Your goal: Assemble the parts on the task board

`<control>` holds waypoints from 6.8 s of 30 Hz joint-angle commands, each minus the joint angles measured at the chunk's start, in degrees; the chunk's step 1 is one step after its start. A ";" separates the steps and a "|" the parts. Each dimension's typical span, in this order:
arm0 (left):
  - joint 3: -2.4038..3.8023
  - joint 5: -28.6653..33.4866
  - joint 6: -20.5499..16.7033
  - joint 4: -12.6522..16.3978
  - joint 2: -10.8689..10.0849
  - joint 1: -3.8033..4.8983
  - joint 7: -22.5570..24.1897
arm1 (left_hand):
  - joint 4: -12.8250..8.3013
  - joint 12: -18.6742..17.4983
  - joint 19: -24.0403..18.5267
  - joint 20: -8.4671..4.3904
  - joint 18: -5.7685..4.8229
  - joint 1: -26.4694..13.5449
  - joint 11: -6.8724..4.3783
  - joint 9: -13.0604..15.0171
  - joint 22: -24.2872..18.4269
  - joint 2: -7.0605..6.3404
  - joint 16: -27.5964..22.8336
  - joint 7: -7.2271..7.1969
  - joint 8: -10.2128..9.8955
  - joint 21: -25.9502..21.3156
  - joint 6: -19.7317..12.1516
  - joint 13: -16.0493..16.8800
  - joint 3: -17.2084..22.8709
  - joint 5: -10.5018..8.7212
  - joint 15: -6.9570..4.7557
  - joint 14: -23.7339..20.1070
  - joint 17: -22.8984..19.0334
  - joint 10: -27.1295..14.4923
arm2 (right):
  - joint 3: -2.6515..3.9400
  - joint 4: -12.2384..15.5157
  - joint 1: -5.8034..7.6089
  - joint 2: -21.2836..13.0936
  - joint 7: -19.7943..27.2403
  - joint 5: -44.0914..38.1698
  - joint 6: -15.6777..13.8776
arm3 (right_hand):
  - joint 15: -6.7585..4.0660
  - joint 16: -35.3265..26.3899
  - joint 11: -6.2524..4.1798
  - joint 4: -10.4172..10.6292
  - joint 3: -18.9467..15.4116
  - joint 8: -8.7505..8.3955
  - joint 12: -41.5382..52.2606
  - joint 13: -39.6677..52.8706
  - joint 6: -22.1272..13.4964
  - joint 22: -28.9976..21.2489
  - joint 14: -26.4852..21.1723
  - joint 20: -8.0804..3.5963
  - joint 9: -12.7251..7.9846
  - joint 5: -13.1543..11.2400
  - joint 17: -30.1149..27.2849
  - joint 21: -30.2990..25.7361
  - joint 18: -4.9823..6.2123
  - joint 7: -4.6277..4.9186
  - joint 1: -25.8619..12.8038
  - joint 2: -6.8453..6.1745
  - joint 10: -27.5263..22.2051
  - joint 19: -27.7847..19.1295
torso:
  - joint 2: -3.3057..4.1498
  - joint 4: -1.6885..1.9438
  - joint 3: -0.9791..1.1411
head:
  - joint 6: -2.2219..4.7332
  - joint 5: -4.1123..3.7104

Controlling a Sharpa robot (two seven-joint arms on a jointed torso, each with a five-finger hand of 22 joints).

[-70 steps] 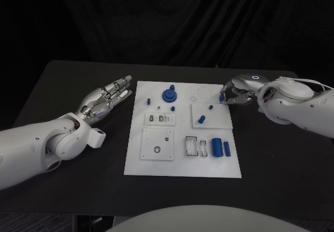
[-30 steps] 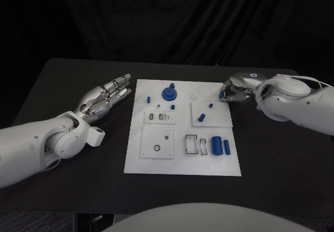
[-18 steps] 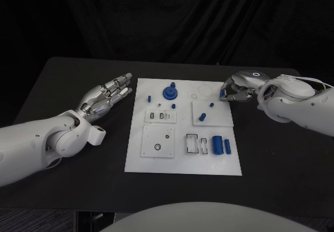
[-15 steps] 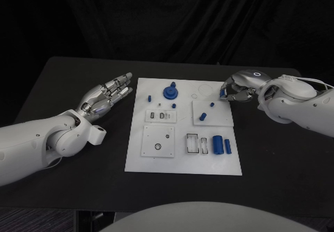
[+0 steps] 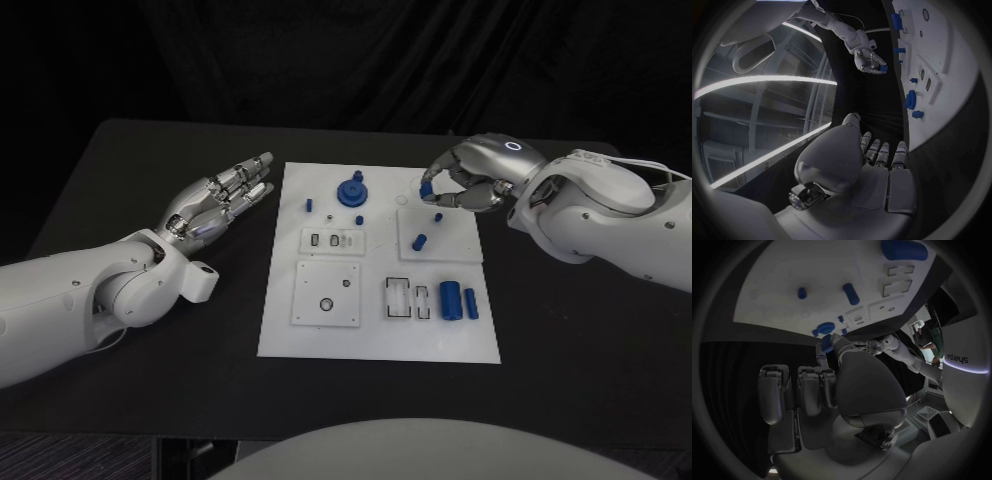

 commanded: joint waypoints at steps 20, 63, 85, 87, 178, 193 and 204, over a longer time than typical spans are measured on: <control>0.04 0.16 1.06 -0.40 0.88 -0.10 3.10 | -0.10 0.16 0.02 0.51 1.07 0.30 0.26 0.03 0.04 -0.08 -0.21 0.44 0.21 0.11 0.03 0.04 0.32 0.19 0.34 -0.02 -0.05 0.30 | -0.06 -1.48 -5.25 12.67 -9.75 -5.72 4.81 | 0.04 0.16 0.37 -1.70 0.10 0.36 0.15 15.09 2.75 14.04 6.05 0.00 2.44 3.88 15.09 -1.11 -0.12 -0.77 0.21 -0.62 6.07 4.41 | -0.05 -0.20 -0.15 | -0.50 -0.01; 0.04 0.16 1.40 -0.44 1.20 -0.10 2.29 | -0.20 0.13 -0.02 0.53 1.06 0.35 0.33 0.02 0.02 -0.03 -0.21 0.48 0.19 0.08 -0.01 0.03 0.48 0.21 0.34 -0.02 -0.05 0.30 | -0.04 -4.66 -6.21 17.64 -13.23 -6.25 8.57 | 1.39 0.16 2.00 -2.06 0.19 -4.06 0.15 15.09 -3.56 13.62 6.05 1.19 1.78 0.91 15.09 -2.25 0.18 1.35 -2.60 -1.42 6.07 3.77 | -0.03 -0.16 -0.12 | -0.50 -0.07; 0.04 0.16 1.07 -0.78 1.32 -0.13 2.51 | -0.28 0.15 -0.01 0.53 1.06 0.38 0.35 0.02 0.02 0.01 -0.21 0.56 0.18 0.09 0.01 0.03 0.62 0.24 0.38 -0.02 -0.05 0.31 | -0.04 -5.13 -6.34 17.08 -9.42 -6.25 4.17 | 1.16 0.16 1.81 3.28 -5.04 -5.04 0.15 15.09 -18.52 13.14 6.05 1.20 -2.87 -12.99 15.09 -3.75 0.55 1.06 -8.86 -4.51 6.07 3.01 | -0.10 -0.34 -0.02 | -0.50 0.55; 0.04 0.16 0.70 -0.79 1.34 -0.14 2.66 | -0.29 0.20 0.00 0.53 1.06 0.38 0.35 0.03 0.03 0.01 -0.21 0.57 0.19 0.09 0.08 0.04 0.63 0.24 0.38 -0.02 -0.05 0.33 | -0.03 -5.09 -6.34 16.85 -8.78 -6.25 2.50 | 1.12 0.16 1.65 5.32 -5.14 -5.24 0.15 15.09 -22.00 13.12 6.05 1.02 -4.23 -13.00 15.09 -3.82 0.57 0.96 -8.91 -6.25 6.07 2.97 | -0.11 -0.35 -0.02 | -0.50 0.66; 0.08 -57.75 -0.33 -6.49 23.22 5.96 -60.88 | 1.46 84.52 83.62 -8.90 -7.35 -20.76 -6.24 49.76 82.57 -1.63 89.79 0.97 32.31 86.39 36.71 88.82 -7.15 -19.80 -8.50 89.98 89.95 87.92 | -0.24 -7.66 -4.61 2.02 10.95 5.43 -14.96 | 0.79 0.16 1.32 9.25 -2.10 -2.68 0.15 15.09 -10.60 14.82 6.05 0.71 -6.32 -2.91 15.09 0.87 -0.71 0.80 -1.65 1.40 6.07 5.72 | -8.78 -2.65 4.40 | -0.50 6.54; 0.07 -57.75 -1.59 -8.31 24.25 5.66 -58.51 | 1.60 84.52 83.82 -8.99 -7.37 -20.02 -6.53 49.59 82.80 -1.78 89.79 0.55 28.37 86.24 41.06 88.82 -6.11 -20.29 -8.67 89.98 89.95 87.92 | -0.24 -8.15 -4.63 2.54 10.42 5.42 -15.16 | 0.85 0.16 1.41 9.16 -1.97 -2.76 0.15 15.09 -10.55 14.79 6.05 0.74 -6.39 -2.79 15.09 0.81 -0.69 0.93 -1.50 1.53 6.07 5.69 | -8.79 -2.68 4.30 | -0.50 6.47; 0.07 -57.75 -1.36 -9.59 24.97 5.10 -57.52 | 1.70 84.52 83.76 -9.17 -7.34 -21.01 -6.74 49.26 82.74 -1.40 89.79 0.32 26.83 86.12 42.77 88.82 -6.08 -20.73 -8.87 89.98 89.95 87.92 | -0.24 -8.27 -4.63 2.75 10.32 5.42 -15.14 | 0.88 0.16 1.44 9.13 -1.91 -2.77 0.15 15.09 -10.50 14.79 6.05 0.75 -6.41 -2.75 15.09 0.79 -0.68 0.96 -1.46 1.60 6.07 5.68 | -8.76 -2.55 4.21 | -0.50 6.26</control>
